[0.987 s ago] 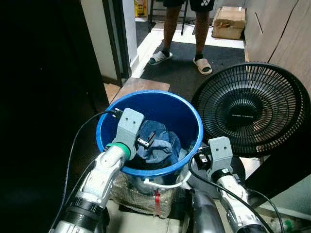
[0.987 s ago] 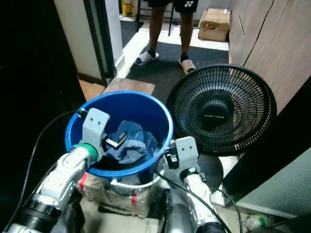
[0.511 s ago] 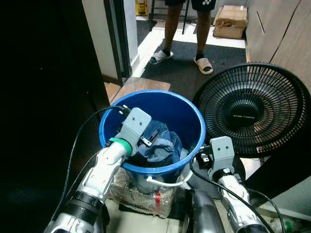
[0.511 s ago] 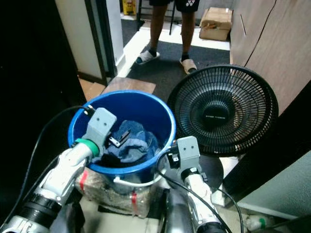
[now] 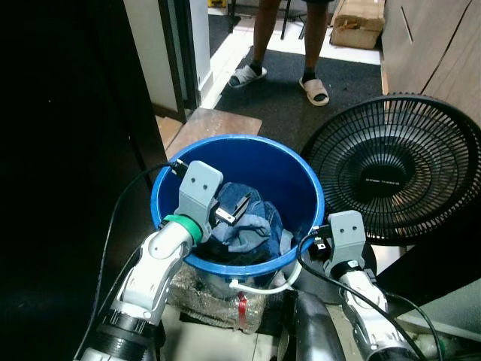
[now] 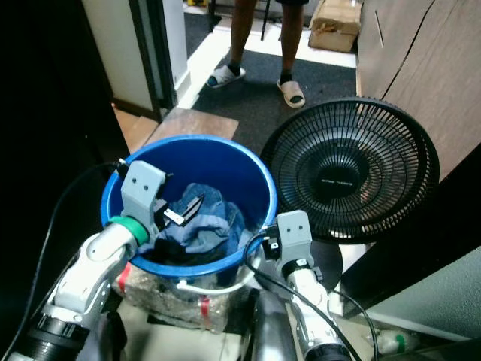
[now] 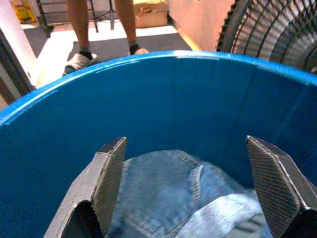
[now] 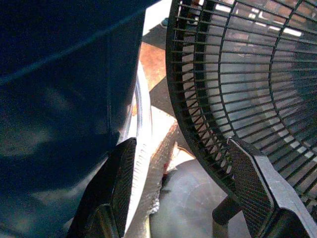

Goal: Clothes washing

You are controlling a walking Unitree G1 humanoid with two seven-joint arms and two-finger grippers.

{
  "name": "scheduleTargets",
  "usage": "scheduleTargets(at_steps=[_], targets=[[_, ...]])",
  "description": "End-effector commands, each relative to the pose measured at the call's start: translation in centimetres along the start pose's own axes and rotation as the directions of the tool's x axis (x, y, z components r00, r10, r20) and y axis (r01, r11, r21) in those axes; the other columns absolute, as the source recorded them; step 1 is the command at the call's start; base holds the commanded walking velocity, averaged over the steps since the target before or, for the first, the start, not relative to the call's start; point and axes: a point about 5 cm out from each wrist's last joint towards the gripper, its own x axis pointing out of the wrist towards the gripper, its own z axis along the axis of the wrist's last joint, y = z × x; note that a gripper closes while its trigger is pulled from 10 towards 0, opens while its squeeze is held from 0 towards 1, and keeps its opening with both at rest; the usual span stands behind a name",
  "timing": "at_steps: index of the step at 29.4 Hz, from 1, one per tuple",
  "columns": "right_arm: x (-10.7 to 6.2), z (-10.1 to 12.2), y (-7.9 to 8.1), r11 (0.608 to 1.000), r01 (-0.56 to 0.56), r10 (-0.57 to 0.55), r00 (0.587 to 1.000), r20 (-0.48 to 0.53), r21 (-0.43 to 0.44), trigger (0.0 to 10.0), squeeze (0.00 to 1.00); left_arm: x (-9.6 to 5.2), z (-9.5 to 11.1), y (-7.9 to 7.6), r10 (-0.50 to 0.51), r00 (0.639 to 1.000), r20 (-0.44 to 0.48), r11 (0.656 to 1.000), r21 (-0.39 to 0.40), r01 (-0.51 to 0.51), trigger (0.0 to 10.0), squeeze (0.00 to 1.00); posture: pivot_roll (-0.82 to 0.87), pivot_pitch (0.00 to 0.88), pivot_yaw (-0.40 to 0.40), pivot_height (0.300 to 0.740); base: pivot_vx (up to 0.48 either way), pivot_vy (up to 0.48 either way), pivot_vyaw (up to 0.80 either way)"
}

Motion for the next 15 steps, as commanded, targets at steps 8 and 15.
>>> scheduleTargets(at_steps=[8, 15], targets=[[-0.3, -0.5, 0.7, 1.0, -0.031, 0.031, 0.999, -0.022, -0.004, 10.0, 0.0, 1.0, 1.5, -0.7, -0.03, 0.999, 0.025, 0.953, -0.299, 0.036, 10.0, 0.0, 0.03, 0.168, 0.017, 0.492, 0.0, 0.0, 0.0], [-0.6, -0.7, 0.6, 1.0, -0.024, 0.024, 0.999, -0.027, -0.006, 10.0, 0.0, 1.8, 3.1, -1.6, -0.034, 0.997, 0.066, 0.88, -0.471, 0.061, 10.0, 0.0, 0.02, 0.174, 0.022, 0.492, 0.0, 0.0, 0.0]])
